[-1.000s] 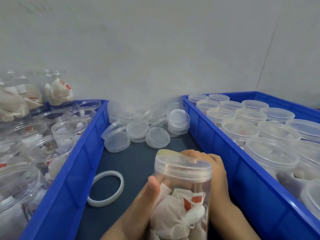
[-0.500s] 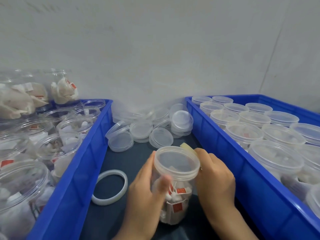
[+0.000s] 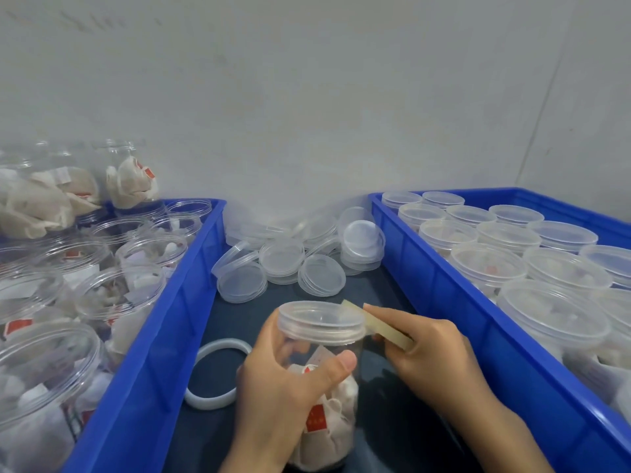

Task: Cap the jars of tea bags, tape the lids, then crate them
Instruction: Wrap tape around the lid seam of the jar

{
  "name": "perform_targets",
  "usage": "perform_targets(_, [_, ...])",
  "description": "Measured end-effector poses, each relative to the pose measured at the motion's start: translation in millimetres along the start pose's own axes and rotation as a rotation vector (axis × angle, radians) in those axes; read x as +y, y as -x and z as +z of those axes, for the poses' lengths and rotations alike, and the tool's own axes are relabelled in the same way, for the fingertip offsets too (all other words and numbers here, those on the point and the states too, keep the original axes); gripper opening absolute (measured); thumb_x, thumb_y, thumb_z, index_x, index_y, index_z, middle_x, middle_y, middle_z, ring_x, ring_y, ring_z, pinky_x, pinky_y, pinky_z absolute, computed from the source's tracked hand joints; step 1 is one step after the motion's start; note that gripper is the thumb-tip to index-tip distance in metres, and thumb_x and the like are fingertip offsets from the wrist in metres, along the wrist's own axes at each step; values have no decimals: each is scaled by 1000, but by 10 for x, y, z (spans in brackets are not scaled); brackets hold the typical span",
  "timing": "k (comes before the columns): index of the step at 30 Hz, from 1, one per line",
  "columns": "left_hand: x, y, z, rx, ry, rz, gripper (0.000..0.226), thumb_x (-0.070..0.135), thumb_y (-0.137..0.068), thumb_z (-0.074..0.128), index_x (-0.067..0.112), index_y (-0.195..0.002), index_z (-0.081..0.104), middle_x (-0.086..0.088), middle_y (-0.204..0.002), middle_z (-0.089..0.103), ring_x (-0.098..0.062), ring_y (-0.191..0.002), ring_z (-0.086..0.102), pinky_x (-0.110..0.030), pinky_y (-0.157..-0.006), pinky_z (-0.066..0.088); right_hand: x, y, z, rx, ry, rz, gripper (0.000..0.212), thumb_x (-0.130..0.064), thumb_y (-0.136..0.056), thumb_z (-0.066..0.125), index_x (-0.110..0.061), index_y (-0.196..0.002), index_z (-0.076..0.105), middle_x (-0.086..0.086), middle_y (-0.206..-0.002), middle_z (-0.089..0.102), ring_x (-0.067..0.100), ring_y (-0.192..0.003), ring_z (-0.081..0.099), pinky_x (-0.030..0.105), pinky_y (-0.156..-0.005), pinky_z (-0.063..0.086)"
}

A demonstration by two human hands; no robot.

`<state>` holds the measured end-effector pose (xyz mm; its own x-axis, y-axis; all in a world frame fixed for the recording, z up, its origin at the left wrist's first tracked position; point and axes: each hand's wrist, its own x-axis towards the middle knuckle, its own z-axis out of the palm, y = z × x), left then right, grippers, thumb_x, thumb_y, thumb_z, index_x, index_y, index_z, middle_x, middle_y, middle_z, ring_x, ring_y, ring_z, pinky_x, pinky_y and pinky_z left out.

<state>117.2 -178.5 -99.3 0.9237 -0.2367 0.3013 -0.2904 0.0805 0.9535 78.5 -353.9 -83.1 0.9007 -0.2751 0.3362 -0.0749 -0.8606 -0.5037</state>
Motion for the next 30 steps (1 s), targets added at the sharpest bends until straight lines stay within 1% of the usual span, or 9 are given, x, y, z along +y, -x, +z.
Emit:
perform_targets(4, [94,24,5,-89,-6,-11,61,47,-38,80,52,-97,63,15,-100,71,-7,-96,66,-35,-86,51,80,-70,-37,5,21,64,31,-14,-82,59,-44,-87,65,-15,-68,61,11,-69,57,28,-62,47])
perform_targets(9, [213,40,-8,-260,77,89,57,34,-45,82,42,-100,68,6,-99,73,-9,-95,68,-15,-73,52,59,-99,-24,-75,107,87,17,-15,-78,54,-29,-84,61,-8,-73,61,14,-73,55,30,-65,48])
perform_targets(14, [203,31,5,-432,175,123,54,26,-54,79,27,-107,69,-4,-107,71,-18,-102,67,-24,-80,54,-52,-20,3,-55,87,54,15,-26,-79,62,-30,-93,64,-9,-82,63,12,-80,55,31,-72,49])
perform_targets(17, [159,52,25,-532,204,103,57,21,-60,79,22,-115,64,-9,-116,67,-24,-110,63,-30,-86,52,-161,118,102,36,-44,34,34,-35,-77,68,-35,-111,60,-6,-84,65,15,-81,59,33,-72,48])
perform_targets(20, [81,46,54,-574,161,120,65,30,-63,83,31,-123,57,0,-124,64,-18,-115,60,-25,-86,51,-181,167,144,114,-127,24,61,-32,-79,68,-44,-132,40,-7,-90,66,15,-84,62,34,-76,47])
perform_targets(22, [57,24,84,-528,102,57,95,57,-52,85,36,-136,46,9,-131,59,-10,-122,54,-21,-92,48,-163,157,144,148,-136,-14,67,-28,-79,71,-48,-129,32,-9,-91,66,13,-85,62,34,-76,47])
perform_targets(24, [-42,-24,68,-396,-11,-71,137,92,-26,62,36,-146,24,13,-141,48,1,-132,40,-16,-104,36,-137,149,155,207,-150,-40,65,-24,-76,75,-42,-129,43,-9,-90,66,14,-84,62,35,-74,47])
perform_targets(27, [-72,-37,9,-189,-261,27,117,105,-34,26,51,-136,9,29,-132,37,22,-119,34,-4,-95,31,-106,112,184,206,-111,3,67,-32,-74,74,-39,-133,43,-15,-92,64,11,-87,61,33,-73,47])
perform_targets(30, [-75,-18,-34,117,-230,111,83,97,-51,38,47,-117,42,27,-105,61,11,-95,56,-9,-81,44,-78,52,211,101,-104,22,64,-31,-79,68,-45,-127,28,-22,-104,60,8,-97,59,31,-77,46])
